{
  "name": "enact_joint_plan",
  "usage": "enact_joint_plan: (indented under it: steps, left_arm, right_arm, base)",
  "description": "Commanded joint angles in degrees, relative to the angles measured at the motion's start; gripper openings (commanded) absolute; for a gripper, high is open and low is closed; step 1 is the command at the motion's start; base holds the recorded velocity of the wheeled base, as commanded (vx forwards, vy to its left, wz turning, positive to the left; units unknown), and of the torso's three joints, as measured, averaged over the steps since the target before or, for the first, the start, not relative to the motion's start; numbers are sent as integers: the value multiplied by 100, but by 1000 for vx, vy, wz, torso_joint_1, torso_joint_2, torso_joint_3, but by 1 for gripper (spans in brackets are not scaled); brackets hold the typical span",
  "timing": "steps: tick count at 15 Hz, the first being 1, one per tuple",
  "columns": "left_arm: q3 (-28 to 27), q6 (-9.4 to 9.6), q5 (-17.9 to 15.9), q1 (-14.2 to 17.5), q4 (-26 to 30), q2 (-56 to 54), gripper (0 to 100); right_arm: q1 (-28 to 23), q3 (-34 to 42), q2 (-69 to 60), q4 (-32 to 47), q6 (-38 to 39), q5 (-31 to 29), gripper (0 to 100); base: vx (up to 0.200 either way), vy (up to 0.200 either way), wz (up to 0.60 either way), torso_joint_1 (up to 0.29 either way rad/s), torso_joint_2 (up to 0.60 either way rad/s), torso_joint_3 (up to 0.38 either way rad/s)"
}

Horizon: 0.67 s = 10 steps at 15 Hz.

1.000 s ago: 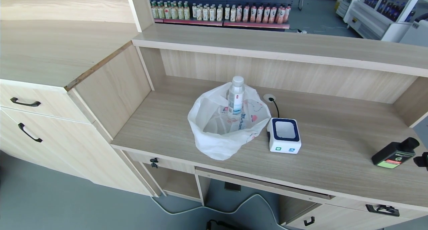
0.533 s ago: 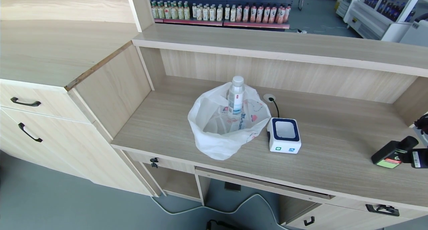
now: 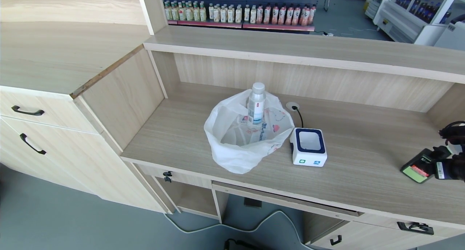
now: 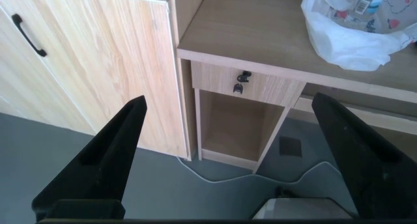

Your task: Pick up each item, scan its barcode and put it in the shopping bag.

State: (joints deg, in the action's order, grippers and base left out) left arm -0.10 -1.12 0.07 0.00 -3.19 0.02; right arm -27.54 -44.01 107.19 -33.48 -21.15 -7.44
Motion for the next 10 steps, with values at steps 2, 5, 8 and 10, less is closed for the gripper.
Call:
enact_joint_plan:
  steps: [2, 5, 8, 10]
  left_arm:
    - [1, -2, 1, 0, -6, -2, 100]
    - [1, -2, 1, 0, -6, -2, 100]
    - [1, -2, 1, 0, -6, -2, 100]
    - [1, -2, 1, 0, -6, -2, 100]
  right_arm:
    - [117, -3, 135, -133, 50, 120, 100]
    - [179, -11, 258, -326, 67, 339, 100]
    - [231, 6, 337, -370, 67, 533, 100]
    - [231, 6, 373, -484, 76, 779, 100]
  base:
    - [0, 0, 0, 0, 0, 0]
    - [0, 0, 0, 0, 0, 0]
    - [0, 0, 0, 0, 0, 0]
    - [0, 0, 0, 0, 0, 0]
